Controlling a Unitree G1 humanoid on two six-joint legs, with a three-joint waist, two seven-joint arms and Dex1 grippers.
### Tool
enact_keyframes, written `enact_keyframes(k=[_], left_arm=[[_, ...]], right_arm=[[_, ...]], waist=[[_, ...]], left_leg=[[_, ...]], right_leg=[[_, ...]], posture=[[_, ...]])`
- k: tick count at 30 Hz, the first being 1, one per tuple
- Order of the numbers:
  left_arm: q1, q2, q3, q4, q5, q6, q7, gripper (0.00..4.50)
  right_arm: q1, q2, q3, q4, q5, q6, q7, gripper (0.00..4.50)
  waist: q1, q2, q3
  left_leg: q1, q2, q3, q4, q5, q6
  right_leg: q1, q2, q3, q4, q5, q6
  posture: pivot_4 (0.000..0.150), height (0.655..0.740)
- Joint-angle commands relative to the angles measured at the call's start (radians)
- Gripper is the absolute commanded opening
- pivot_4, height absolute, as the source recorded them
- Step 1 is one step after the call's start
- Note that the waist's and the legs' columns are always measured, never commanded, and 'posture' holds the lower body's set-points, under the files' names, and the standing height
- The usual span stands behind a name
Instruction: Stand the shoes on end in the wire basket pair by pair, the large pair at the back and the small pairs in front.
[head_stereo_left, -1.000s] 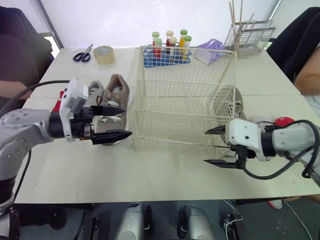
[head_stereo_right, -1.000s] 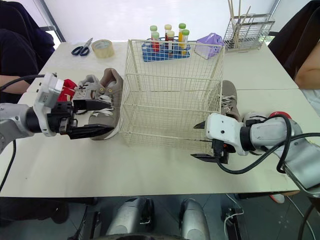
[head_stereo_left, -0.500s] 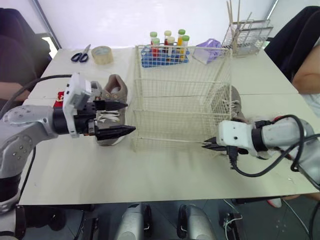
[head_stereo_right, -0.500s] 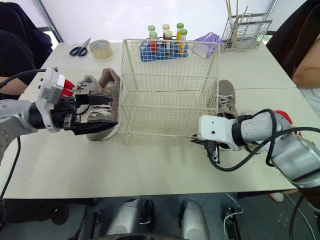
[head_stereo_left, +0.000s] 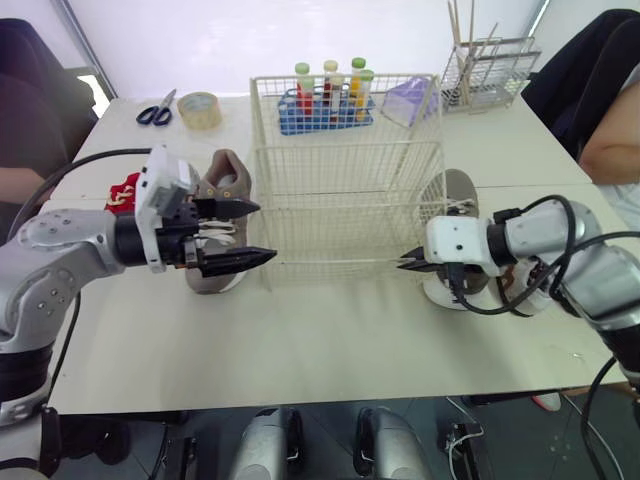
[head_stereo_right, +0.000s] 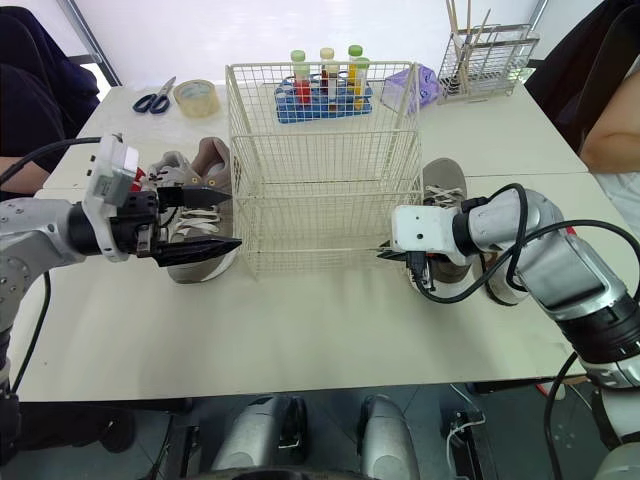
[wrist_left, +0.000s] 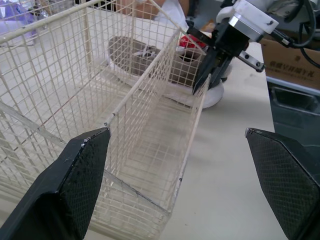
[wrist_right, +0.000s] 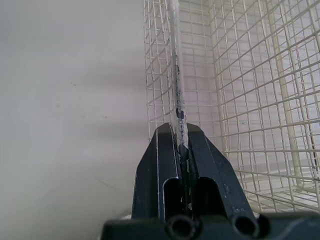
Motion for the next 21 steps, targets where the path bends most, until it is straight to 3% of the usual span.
enact_keyframes(k=[1,16,19,21], left_arm=[[-0.008,0.001,0.024,-0.029,-0.006,-0.017,0.006,4.5],[-0.013,-0.017,0.015,-0.035,-0.003,-0.018,0.027,4.5],[-0.018,-0.022,0.009,-0.033,0.001,-0.02,0.026,4.5],[-0.021,-0.025,0.005,-0.031,0.005,-0.022,0.025,4.5]], right_arm=[[-0.055,0.012,-0.03,0.018,-0.047,-0.051,0.008,0.03],[-0.154,0.029,-0.07,0.057,-0.012,0.013,0.116,0.03],[-0.161,0.031,-0.071,0.057,-0.011,0.022,0.124,0.99],[-0.159,0.035,-0.074,0.046,-0.003,0.037,0.126,2.01]], waist=[[0.0,0.0,0.0],[0.0,0.0,0.0],[-0.001,0.0,0.0],[0.0,0.0,0.0]], left_leg=[[0.0,0.0,0.0,0.0,0.0,0.0],[0.0,0.0,0.0,0.0,0.0,-0.001],[0.0,0.0,0.0,0.0,0.0,-0.001],[0.0,0.0,0.0,0.0,0.001,-0.001]], right_leg=[[0.0,0.0,0.0,0.0,0.0,0.0],[0.0,0.0,0.0,0.001,0.0,0.0],[0.0,0.0,0.0,0.001,0.0,0.0],[0.0,0.0,0.0,0.002,0.0,0.0]], posture=[[0.15,0.74],[0.15,0.74],[0.15,0.74],[0.15,0.74]])
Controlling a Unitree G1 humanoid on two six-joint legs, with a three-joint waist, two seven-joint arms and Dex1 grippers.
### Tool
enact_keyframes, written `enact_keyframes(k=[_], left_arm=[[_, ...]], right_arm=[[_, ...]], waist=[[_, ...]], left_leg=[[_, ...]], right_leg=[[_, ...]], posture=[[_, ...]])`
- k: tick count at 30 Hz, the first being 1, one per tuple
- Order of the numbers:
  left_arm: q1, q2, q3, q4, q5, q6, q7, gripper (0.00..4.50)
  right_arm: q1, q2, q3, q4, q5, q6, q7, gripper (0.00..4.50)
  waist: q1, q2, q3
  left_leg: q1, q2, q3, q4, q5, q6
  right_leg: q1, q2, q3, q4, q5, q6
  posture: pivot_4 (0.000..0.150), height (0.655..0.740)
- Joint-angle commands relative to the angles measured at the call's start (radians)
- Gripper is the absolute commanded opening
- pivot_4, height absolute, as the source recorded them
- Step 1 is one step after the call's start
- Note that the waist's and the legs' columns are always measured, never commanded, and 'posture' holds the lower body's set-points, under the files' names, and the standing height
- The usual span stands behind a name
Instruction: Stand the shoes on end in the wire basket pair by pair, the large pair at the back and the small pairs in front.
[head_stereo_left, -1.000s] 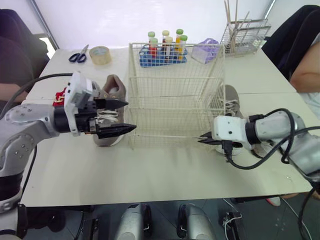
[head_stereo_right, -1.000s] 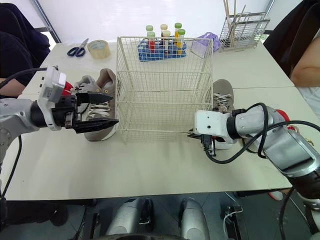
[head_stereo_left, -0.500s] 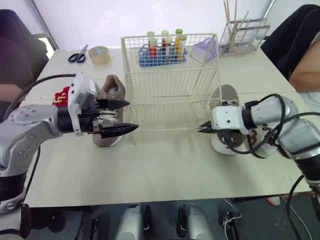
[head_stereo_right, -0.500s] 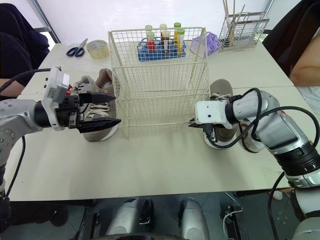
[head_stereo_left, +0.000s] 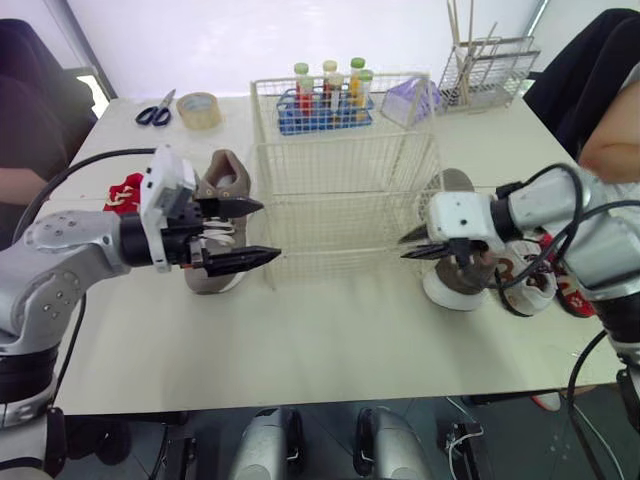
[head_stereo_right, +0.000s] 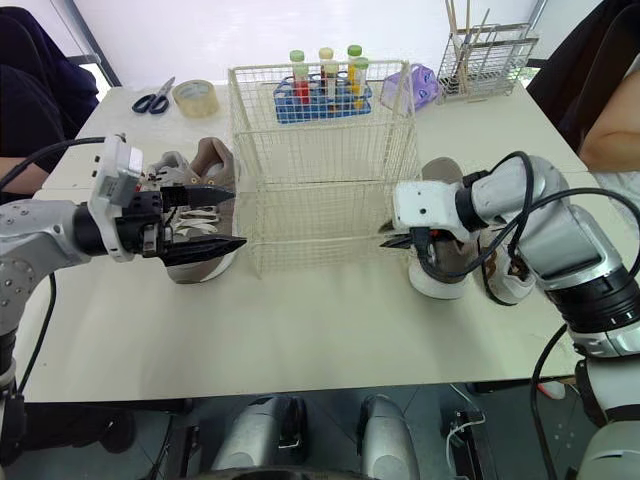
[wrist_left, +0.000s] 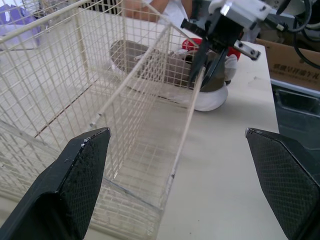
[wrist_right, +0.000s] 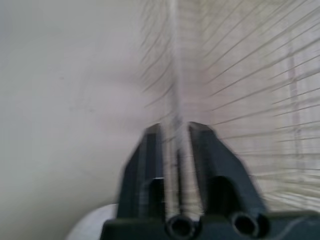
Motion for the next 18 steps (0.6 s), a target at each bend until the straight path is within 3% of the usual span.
enact_keyframes(k=[1,4,5,11,18], left_arm=[[-0.02,-0.003,0.008,-0.013,0.003,-0.022,0.0,4.5],[-0.02,-0.006,0.007,-0.016,0.004,-0.021,0.0,4.5],[-0.02,-0.007,0.008,-0.017,0.004,-0.02,0.001,4.5],[-0.015,-0.007,0.026,-0.029,-0.012,-0.01,0.011,4.5],[-0.033,-0.016,0.03,-0.012,-0.033,-0.007,0.011,4.5]], right_arm=[[-0.019,0.004,-0.052,-0.037,0.015,0.016,-0.003,2.59],[-0.015,0.011,-0.067,-0.053,0.017,0.032,-0.014,4.24],[-0.016,0.013,-0.086,-0.064,0.035,0.051,-0.018,4.4],[-0.005,0.002,-0.33,-0.168,0.266,0.33,-0.081,4.4],[0.176,0.004,-0.715,-0.431,0.402,0.921,-0.397,4.4]], waist=[[0.001,0.0,0.0],[0.0,0.0,0.0],[0.0,0.0,0.0],[0.002,0.0,0.0],[0.002,-0.001,-0.001]], left_leg=[[0.0,0.0,0.0,0.0,0.0,0.0],[0.0,0.0,0.0,0.0,0.0,0.0],[0.0,0.0,0.0,0.0,0.0,0.0],[0.0,0.0,0.0,0.001,0.0,0.0],[0.001,0.0,-0.001,0.001,0.0,0.0]], right_leg=[[0.0,0.0,0.0,0.0,0.0,0.0],[0.0,0.0,0.0,0.001,0.0,0.0],[0.0,0.0,0.0,0.001,0.0,0.0],[-0.001,0.0,0.0,0.004,0.0,0.0],[0.0,-0.002,0.0,0.006,0.0,0.0]], posture=[[0.15,0.74],[0.15,0.74],[0.15,0.74],[0.15,0.74],[0.15,0.74]])
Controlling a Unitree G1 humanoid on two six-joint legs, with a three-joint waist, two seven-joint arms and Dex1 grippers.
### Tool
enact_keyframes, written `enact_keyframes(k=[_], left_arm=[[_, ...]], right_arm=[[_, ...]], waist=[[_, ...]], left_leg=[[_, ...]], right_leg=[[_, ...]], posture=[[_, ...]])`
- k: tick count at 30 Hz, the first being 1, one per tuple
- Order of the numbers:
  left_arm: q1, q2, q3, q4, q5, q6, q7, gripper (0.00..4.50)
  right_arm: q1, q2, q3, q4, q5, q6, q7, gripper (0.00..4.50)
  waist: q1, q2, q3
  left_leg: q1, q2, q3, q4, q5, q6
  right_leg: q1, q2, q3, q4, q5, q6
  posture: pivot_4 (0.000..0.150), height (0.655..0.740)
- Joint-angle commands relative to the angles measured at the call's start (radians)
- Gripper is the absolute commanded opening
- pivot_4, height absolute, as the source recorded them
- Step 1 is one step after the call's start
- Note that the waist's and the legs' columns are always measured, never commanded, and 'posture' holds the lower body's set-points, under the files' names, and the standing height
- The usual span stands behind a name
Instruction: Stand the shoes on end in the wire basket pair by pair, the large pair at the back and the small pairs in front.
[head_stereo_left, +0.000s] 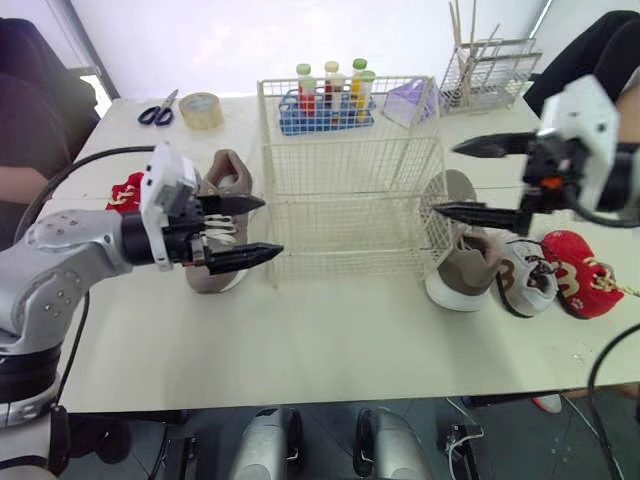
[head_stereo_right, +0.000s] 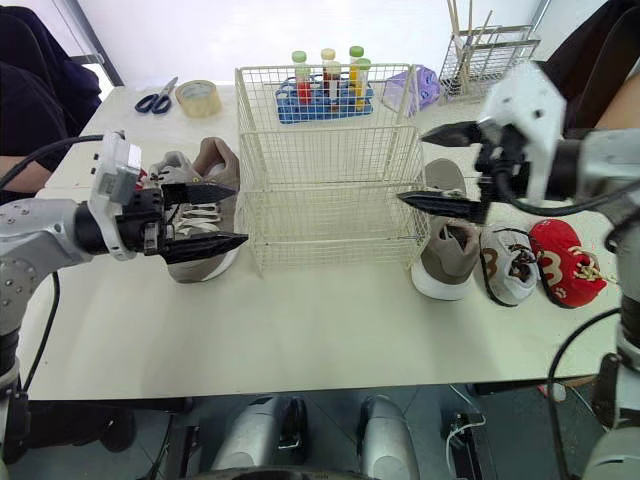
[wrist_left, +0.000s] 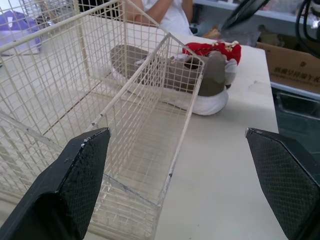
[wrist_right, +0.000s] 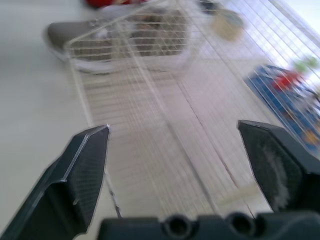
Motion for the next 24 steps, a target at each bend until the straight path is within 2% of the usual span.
enact_keyframes(k=[1,4,6,14,24], left_arm=[[-0.035,-0.006,0.011,0.001,-0.012,-0.015,-0.008,4.5],[-0.061,-0.021,-0.017,0.029,-0.004,-0.024,-0.027,4.5],[-0.089,-0.036,-0.043,0.056,0.01,-0.034,-0.048,4.5],[-0.154,-0.073,-0.109,0.123,0.066,-0.07,-0.107,4.5],[-0.152,-0.081,-0.103,0.11,0.071,-0.062,-0.11,4.5]], right_arm=[[0.081,0.039,-0.205,-0.188,0.034,0.355,-0.2,4.4],[0.147,0.109,-0.292,-0.343,0.03,0.569,-0.301,4.4],[0.208,0.192,-0.322,-0.44,0.022,0.64,-0.373,4.4],[0.37,0.453,-0.289,-0.573,-0.103,0.651,-0.697,4.4],[0.363,0.667,-0.207,-0.526,-0.193,0.613,-0.869,4.4]], waist=[[0.0,0.0,0.0],[0.0,0.001,0.0],[0.001,0.0,0.0],[-0.001,-0.001,-0.001],[-0.002,0.0,-0.001]], left_leg=[[0.0,0.0,0.0,0.0,0.0,0.0],[0.0,0.0,0.0,0.0,0.0,0.0],[0.0,0.0,-0.001,0.0,0.0,0.0],[0.0,-0.001,-0.001,0.0,0.0,0.0],[0.0,-0.001,-0.001,-0.001,0.0,-0.001]], right_leg=[[0.0,0.0,0.0,0.001,0.0,0.0],[-0.001,-0.001,0.0,0.002,0.0,0.0],[-0.001,0.0,0.0,0.002,0.0,0.0],[-0.001,0.0,0.0,0.002,0.0,0.0],[-0.001,0.001,0.0,0.002,0.0,0.0]], posture=[[0.15,0.74],[0.15,0.74],[0.15,0.74],[0.15,0.74],[0.15,0.74]])
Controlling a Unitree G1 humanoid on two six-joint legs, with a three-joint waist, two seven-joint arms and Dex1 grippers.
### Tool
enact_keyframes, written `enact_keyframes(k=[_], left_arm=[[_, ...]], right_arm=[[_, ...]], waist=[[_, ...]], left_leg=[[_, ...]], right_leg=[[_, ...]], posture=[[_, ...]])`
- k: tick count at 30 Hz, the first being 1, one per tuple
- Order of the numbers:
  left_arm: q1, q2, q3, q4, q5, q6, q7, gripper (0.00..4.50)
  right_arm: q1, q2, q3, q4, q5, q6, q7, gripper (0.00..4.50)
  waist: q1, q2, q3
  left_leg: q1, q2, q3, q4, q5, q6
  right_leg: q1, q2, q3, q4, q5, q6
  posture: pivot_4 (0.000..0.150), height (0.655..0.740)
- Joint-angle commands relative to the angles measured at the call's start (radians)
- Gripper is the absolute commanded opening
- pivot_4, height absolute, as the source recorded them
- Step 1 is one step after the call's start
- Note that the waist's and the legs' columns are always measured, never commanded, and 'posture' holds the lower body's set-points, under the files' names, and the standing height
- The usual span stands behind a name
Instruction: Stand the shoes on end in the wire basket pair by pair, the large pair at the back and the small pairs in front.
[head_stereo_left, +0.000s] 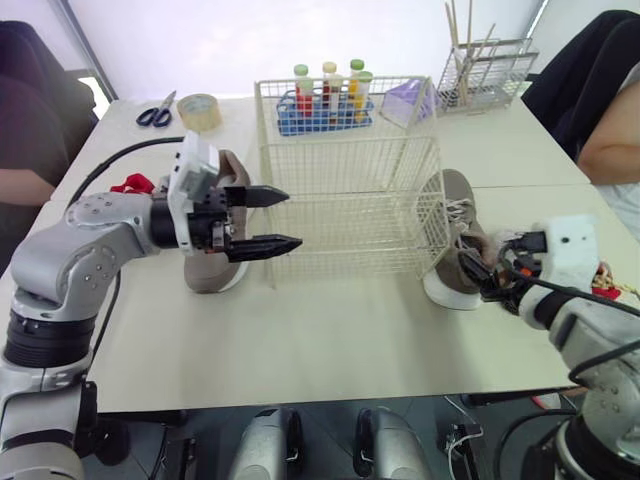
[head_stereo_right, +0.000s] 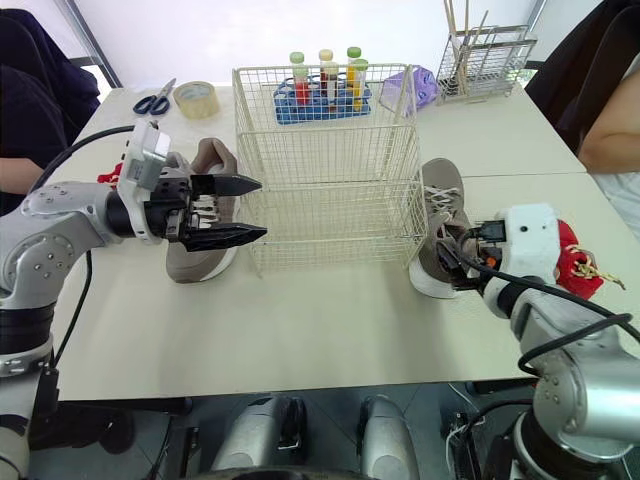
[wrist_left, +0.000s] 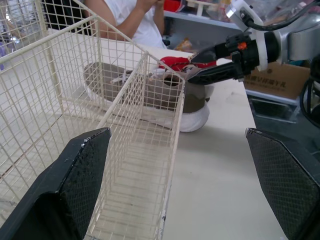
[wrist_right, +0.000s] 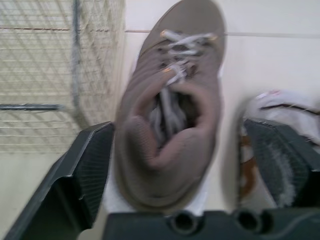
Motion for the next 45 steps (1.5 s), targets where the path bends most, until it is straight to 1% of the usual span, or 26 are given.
enact_keyframes(k=[1,5,15,16,17,22,24,25,26,28,31,35,41,43,45], left_arm=[[-0.009,0.003,0.025,-0.032,-0.009,-0.011,-0.002,4.5],[0.003,0.008,0.038,-0.054,-0.019,0.0,0.009,4.5],[0.019,0.013,0.051,-0.08,-0.028,0.007,0.034,4.5],[0.02,0.013,0.051,-0.081,-0.028,0.005,0.036,4.5],[0.019,0.011,0.05,-0.084,-0.028,0.006,0.041,4.5],[0.011,0.007,0.045,-0.089,-0.031,0.007,0.055,4.5],[0.006,0.005,0.043,-0.087,-0.031,0.006,0.058,4.5],[0.003,0.003,0.04,-0.085,-0.03,0.005,0.058,4.5],[0.001,0.002,0.039,-0.084,-0.03,0.004,0.059,4.5],[-0.008,-0.004,0.03,-0.078,-0.026,0.0,0.057,4.5],[-0.024,-0.014,0.02,-0.065,-0.02,-0.005,0.052,4.5],[-0.052,-0.032,0.012,-0.035,-0.013,-0.013,0.042,4.5],[-0.102,-0.072,0.017,0.014,-0.03,-0.006,0.035,4.5],[-0.126,-0.091,0.02,0.038,-0.041,0.001,0.035,4.5],[-0.158,-0.111,0.029,0.074,-0.056,0.014,0.035,4.5]], right_arm=[[-0.012,0.048,0.002,0.014,-0.021,-0.029,-0.03,4.4],[-0.012,0.104,0.025,0.05,-0.033,-0.052,-0.058,4.4],[0.003,0.165,0.108,0.13,-0.079,-0.146,-0.131,4.4],[0.003,0.171,0.111,0.138,-0.083,-0.153,-0.134,3.86],[0.002,0.179,0.108,0.145,-0.085,-0.156,-0.138,3.63],[0.009,0.191,0.072,0.135,-0.086,-0.143,-0.14,1.38],[0.006,0.193,0.048,0.128,-0.087,-0.134,-0.14,0.61],[0.0,0.195,0.034,0.121,-0.089,-0.128,-0.142,0.33],[-0.005,0.197,0.024,0.117,-0.09,-0.123,-0.142,0.23],[-0.028,0.198,0.002,0.104,-0.091,-0.108,-0.144,0.22],[-0.073,0.16,-0.009,0.089,-0.099,-0.09,-0.145,0.22],[-0.195,0.048,-0.048,0.098,-0.105,-0.069,-0.129,0.22],[-0.4,-0.113,-0.098,0.167,-0.086,-0.034,-0.077,0.22],[-0.465,-0.181,-0.08,0.211,-0.057,-0.065,-0.03,0.22],[-0.514,-0.274,-0.054,0.269,-0.02,-0.152,0.047,0.22]], waist=[[0.0,0.0,0.0],[-0.001,0.0,0.0],[-0.006,0.0,0.0],[-0.006,0.0,0.0],[-0.007,0.0,0.0],[-0.008,0.0,0.0],[-0.007,0.0,0.0],[-0.005,0.0,0.0],[-0.004,0.0,0.0],[-0.002,0.0,0.0],[0.0,0.001,0.0],[-0.002,0.005,0.003],[-0.003,0.004,0.003],[-0.004,0.004,0.003],[-0.004,0.004,0.003]], left_leg=[[0.0,0.0,0.0,0.0,0.0,0.0],[0.0,0.0,0.0,0.0,0.0,0.0],[0.0,0.0,0.0,0.0,0.0,0.0],[0.0,0.001,0.0,0.0,0.0,0.0],[0.0,0.001,0.0,0.0,0.0,0.0],[0.0,0.001,0.0,0.0,0.0,0.0],[0.0,0.001,0.0,-0.001,0.0,0.0],[0.0,0.001,0.0,-0.001,0.0,0.0],[0.0,0.001,0.0,-0.001,0.0,0.0],[0.0,0.001,0.0,-0.001,0.0,0.0],[0.0,0.001,0.0,0.0,0.0,0.0],[-0.001,0.0,0.001,-0.001,0.0,0.0],[-0.001,0.0,0.002,-0.003,0.001,-0.001],[-0.001,0.0,0.002,-0.004,0.001,-0.001],[-0.001,0.0,0.003,-0.004,0.001,-0.001]], right_leg=[[0.0,0.0,0.0,0.0,0.0,0.0],[0.0,0.0,0.0,0.0,0.0,0.0],[0.0,0.001,0.0,0.0,0.0,0.0],[0.0,0.001,0.0,0.0,0.0,0.0],[0.0,0.001,0.0,0.0,0.0,0.0],[0.0,0.001,0.0,0.0,0.0,0.0],[0.0,0.001,0.0,0.0,0.0,0.0],[0.0,0.001,0.0,0.0,0.0,0.0],[0.0,0.001,0.0,0.0,0.0,0.0],[0.0,0.001,0.0,0.0,0.0,0.0],[0.0,0.001,0.0,0.0,0.0,0.0],[-0.002,0.001,0.003,0.0,0.0,0.0],[-0.004,0.002,0.004,0.0,0.0,0.0],[-0.004,0.002,0.004,0.0,0.0,0.0],[-0.004,0.002,0.005,0.0,0.0,0.0]], posture=[[0.15,0.74],[0.15,0.74],[0.15,0.74],[0.15,0.74],[0.15,0.74],[0.15,0.74],[0.15,0.74],[0.15,0.74],[0.15,0.74],[0.15,0.74],[0.15,0.74],[0.15,0.74],[0.15,0.74],[0.15,0.74],[0.15,0.74]])
